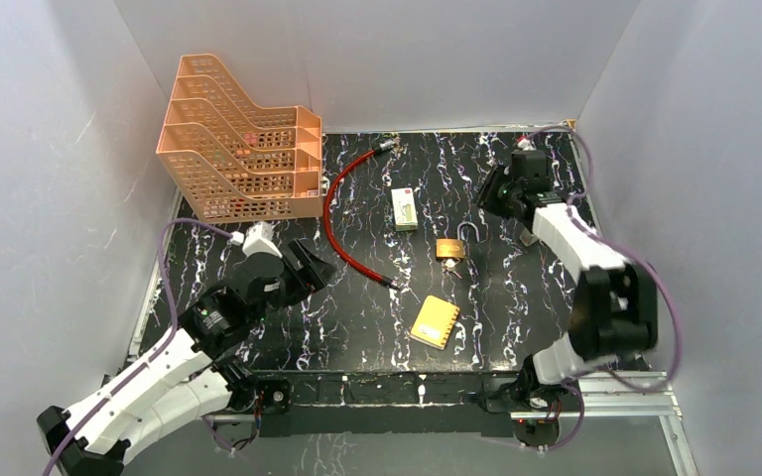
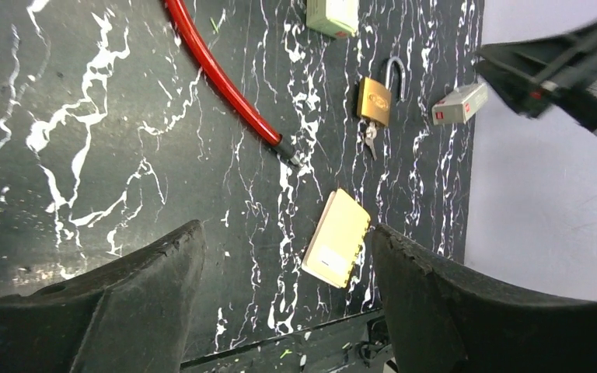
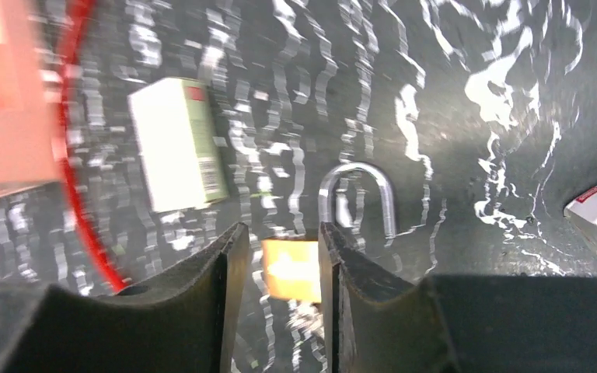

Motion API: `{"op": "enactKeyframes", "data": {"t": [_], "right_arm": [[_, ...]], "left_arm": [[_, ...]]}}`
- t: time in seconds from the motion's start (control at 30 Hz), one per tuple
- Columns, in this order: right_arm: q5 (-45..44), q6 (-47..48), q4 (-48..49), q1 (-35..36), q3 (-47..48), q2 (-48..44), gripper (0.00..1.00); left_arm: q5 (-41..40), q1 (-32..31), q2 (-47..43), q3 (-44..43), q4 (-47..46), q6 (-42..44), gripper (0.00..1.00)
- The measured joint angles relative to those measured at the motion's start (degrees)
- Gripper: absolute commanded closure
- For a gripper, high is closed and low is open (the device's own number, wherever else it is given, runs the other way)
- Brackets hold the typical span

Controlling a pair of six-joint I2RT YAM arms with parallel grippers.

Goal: Unlock with the key

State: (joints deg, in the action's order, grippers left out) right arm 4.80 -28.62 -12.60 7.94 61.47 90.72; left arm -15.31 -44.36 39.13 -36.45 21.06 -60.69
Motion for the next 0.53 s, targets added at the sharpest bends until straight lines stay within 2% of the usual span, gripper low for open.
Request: {"op": "enactKeyframes", "data": {"t": [0.03,0.1,0.17,0.27,0.4,0.53], "right_arm": [[-0.48,-0.31,0.2,0.63,-0.15,-3.69,0.45],[-3.34,-0.57,0.74,3.52,-0.52,-12.28,0.22],[-6.51,-0.15,1.57,8.11,-0.59,-20.22,0.05],[-8.02,1.18,2.25,14.78,-0.48,-31.36,0.02],[-8.28,1.57,-0.35,14.91,-0.5,-39.26,0.02],[-7.65,0.26,-5.05,14.62,-1.88,-43.17,0.02]], "left_arm": [[-0.9,0.0,0.11,-1.7,1.97,0.79,0.18],[-2.56,0.0,0.48,-5.07,4.98,2.25,0.11],[-4.83,0.0,0.85,-8.37,7.69,2.95,0.08],[-9.55,0.0,0.94,-12.22,12.59,2.34,0.05],[-14.03,0.02,1.05,-14.88,19.12,1.14,0.05],[-16.63,0.02,0.35,-15.37,23.52,1.05,0.04]]}}
